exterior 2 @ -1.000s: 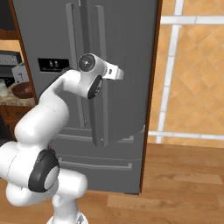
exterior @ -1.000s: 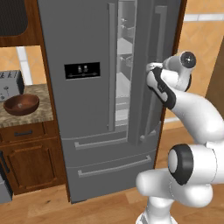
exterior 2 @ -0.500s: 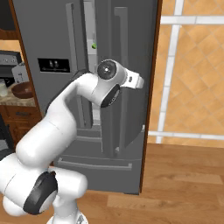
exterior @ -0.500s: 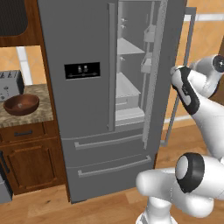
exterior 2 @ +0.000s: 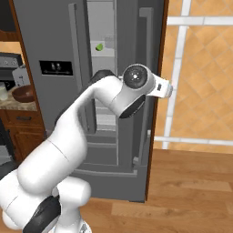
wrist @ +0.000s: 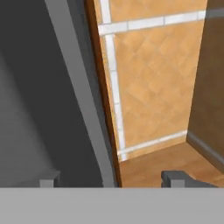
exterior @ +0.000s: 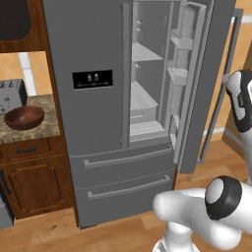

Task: Grab a lemon wedge from the fridge and one ice cube from the ice bowl, and put them in the glass of lemonade.

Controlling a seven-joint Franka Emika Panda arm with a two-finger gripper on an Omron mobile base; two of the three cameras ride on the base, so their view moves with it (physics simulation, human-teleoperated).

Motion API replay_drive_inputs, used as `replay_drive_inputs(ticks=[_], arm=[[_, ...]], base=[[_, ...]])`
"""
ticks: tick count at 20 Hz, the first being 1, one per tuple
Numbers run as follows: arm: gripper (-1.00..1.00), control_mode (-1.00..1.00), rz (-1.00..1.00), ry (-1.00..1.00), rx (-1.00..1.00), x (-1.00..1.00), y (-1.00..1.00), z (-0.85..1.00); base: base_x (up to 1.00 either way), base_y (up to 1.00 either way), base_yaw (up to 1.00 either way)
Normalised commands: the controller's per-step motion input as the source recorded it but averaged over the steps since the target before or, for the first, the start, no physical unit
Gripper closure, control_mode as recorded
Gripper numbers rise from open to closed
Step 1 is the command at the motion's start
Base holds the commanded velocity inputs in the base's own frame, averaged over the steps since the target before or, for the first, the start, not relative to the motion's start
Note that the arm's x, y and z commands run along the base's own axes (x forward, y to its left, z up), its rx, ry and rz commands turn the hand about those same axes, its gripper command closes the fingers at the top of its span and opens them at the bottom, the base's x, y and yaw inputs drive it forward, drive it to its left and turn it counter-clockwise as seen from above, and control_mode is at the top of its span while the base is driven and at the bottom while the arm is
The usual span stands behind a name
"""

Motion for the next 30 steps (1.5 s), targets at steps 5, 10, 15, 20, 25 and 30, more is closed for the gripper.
replay_drive_inputs(ticks=[5, 10, 15, 20, 25, 30], arm=[[-1.00, -1.00, 0.00, 0.00, -0.10, -0.56, 0.65, 1.00], [-1.00, -1.00, 0.04, 0.03, -0.20, -0.22, 1.00, 0.85], [-1.00, -1.00, 0.00, 0.03, -0.37, 0.10, 1.00, 0.36], [-1.00, -1.00, -0.12, 0.24, -0.55, 0.47, 1.00, -0.03], [-1.00, -1.00, -0.17, 0.37, -0.57, 0.47, 0.89, -0.08], [-1.00, -1.00, -0.13, 0.09, -0.28, 0.30, 0.24, -0.30]], base=[[0.00, 0.00, 0.00], [0.00, 0.00, 0.00], [0.00, 0.00, 0.00], [0.00, 0.00, 0.00], [0.00, 0.00, 0.00], [0.00, 0.00, 0.00]])
